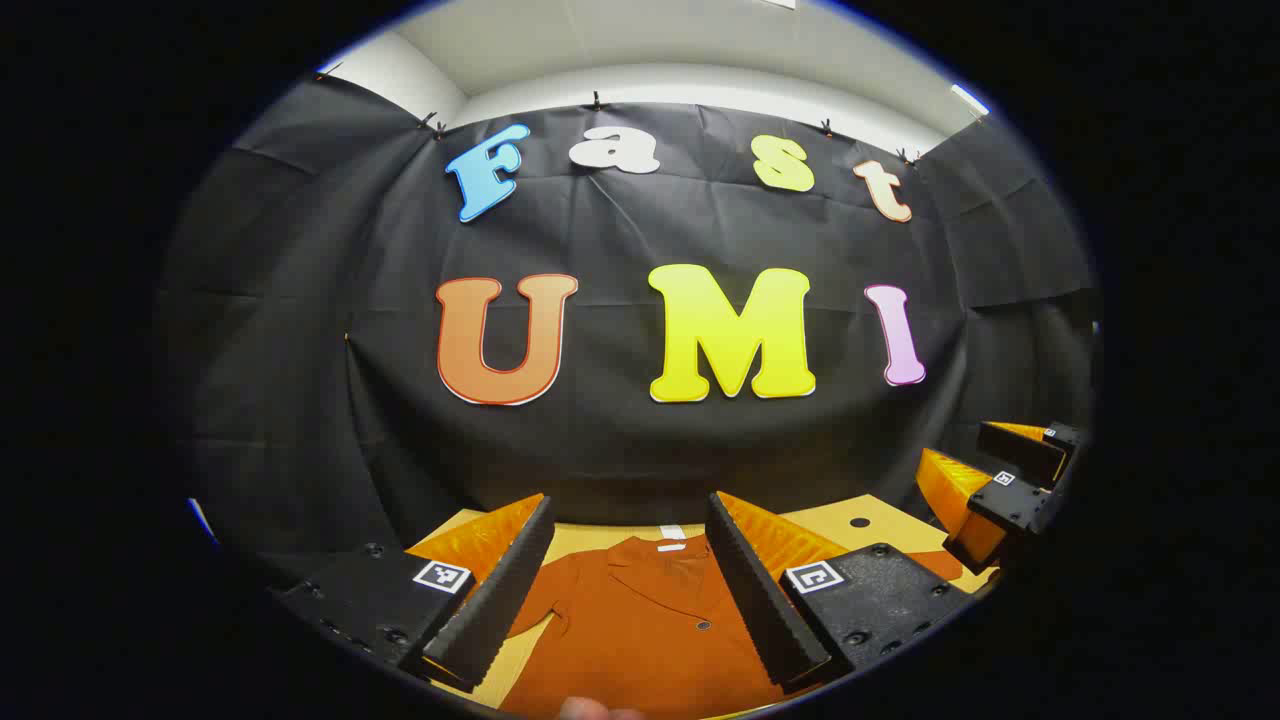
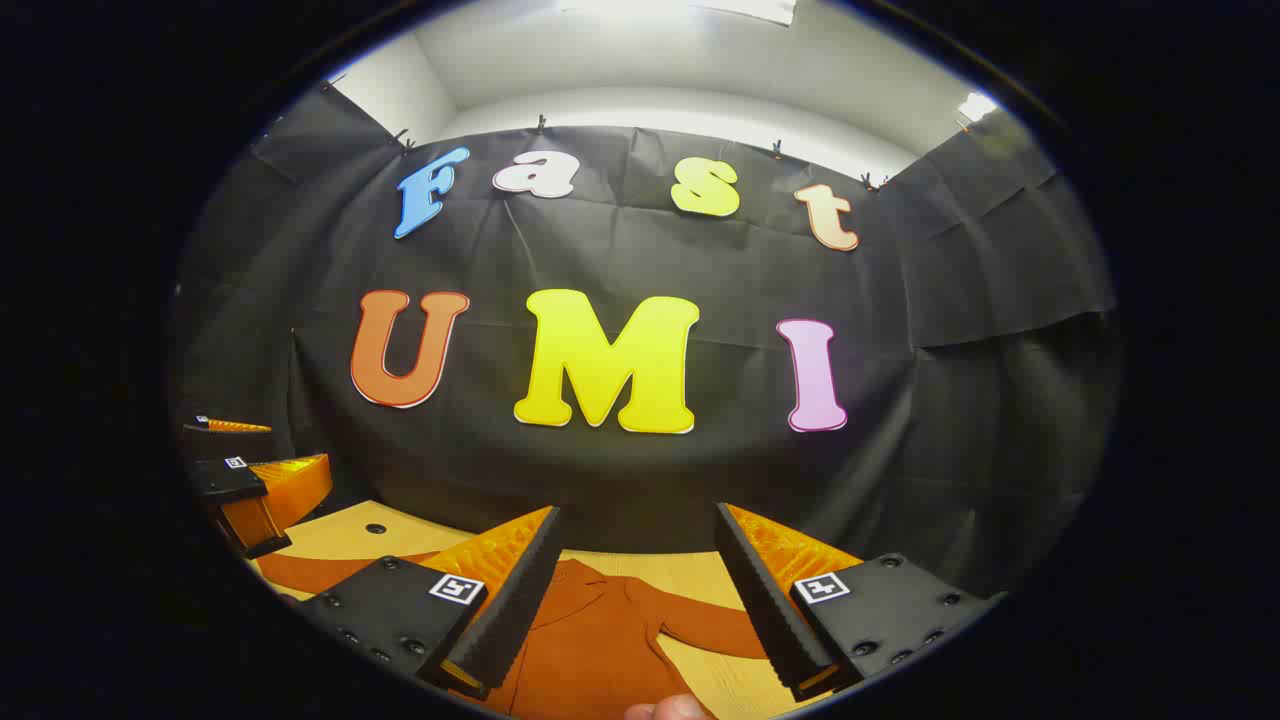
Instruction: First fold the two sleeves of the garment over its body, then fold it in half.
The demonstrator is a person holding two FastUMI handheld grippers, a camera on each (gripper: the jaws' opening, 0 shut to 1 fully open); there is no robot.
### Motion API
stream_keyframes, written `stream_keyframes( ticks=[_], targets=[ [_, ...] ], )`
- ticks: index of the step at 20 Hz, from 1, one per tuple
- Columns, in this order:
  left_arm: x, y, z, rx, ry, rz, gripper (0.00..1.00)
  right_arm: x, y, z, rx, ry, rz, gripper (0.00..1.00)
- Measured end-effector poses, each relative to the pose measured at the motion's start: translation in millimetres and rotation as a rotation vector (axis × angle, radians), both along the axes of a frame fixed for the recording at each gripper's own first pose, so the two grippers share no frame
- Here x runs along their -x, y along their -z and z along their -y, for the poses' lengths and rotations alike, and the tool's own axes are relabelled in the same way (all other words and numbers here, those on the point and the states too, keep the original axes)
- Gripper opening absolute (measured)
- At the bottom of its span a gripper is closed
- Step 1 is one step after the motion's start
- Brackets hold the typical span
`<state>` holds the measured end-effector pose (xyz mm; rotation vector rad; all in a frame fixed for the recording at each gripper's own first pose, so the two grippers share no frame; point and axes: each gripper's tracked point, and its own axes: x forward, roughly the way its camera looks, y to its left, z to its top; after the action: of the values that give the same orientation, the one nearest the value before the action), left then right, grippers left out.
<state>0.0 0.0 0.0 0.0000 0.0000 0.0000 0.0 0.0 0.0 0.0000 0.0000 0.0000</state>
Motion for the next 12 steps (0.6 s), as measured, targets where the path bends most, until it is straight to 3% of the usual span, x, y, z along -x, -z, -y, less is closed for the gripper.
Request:
stream_keyframes(
  ticks=[12],
  targets=[
    [-12.2,9.0,10.0,0.002,0.008,-0.018,0.99,-16.5,8.2,20.5,-0.013,0.023,-0.014,0.96]
  ],
)
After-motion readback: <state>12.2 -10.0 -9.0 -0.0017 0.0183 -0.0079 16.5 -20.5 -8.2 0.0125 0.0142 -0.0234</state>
